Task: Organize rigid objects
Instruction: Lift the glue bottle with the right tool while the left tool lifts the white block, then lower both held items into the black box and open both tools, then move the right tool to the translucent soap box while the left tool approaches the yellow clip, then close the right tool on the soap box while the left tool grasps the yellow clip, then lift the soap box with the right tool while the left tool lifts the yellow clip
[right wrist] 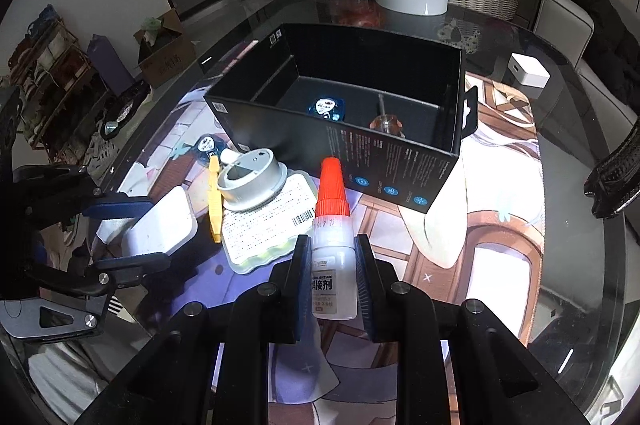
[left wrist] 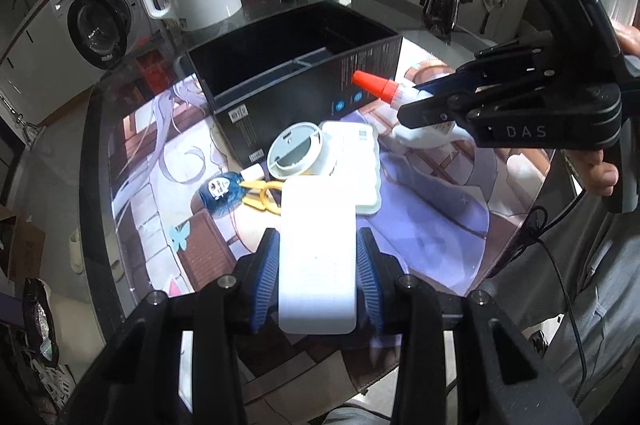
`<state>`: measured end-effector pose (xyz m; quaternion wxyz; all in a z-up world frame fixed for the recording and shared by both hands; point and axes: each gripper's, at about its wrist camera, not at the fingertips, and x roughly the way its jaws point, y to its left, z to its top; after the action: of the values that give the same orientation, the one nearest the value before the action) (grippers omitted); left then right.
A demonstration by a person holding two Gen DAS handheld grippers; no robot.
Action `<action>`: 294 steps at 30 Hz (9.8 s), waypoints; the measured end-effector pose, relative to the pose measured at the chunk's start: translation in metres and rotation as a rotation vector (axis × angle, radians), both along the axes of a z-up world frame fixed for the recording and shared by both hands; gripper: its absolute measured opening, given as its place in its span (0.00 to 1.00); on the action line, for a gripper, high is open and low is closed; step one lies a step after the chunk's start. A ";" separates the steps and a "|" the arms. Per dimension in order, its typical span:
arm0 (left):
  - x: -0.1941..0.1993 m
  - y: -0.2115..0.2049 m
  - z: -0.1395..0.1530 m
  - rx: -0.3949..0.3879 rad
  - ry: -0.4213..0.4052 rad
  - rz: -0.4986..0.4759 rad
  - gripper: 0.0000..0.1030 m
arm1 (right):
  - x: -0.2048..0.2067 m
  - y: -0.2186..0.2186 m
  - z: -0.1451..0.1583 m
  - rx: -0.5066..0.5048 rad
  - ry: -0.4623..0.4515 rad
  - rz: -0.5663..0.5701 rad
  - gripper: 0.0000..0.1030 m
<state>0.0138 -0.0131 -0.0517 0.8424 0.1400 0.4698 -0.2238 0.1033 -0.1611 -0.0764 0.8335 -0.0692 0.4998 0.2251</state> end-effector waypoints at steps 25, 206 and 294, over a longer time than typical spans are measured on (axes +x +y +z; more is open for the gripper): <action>-0.016 0.006 0.109 -0.240 -0.691 0.329 0.37 | -0.099 -0.003 0.126 0.187 -0.746 -0.064 0.20; 0.009 -0.016 -0.036 0.067 0.133 -0.173 0.56 | 0.054 0.010 -0.037 0.056 0.169 -0.117 0.53; -0.016 0.004 0.086 -0.198 -0.675 0.332 0.24 | -0.071 -0.011 0.105 0.195 -0.699 -0.070 0.54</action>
<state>-0.0026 -0.0086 0.0343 0.9838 0.0458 0.1584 -0.0702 0.0325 -0.1719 0.0281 0.9639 -0.0448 0.1629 0.2058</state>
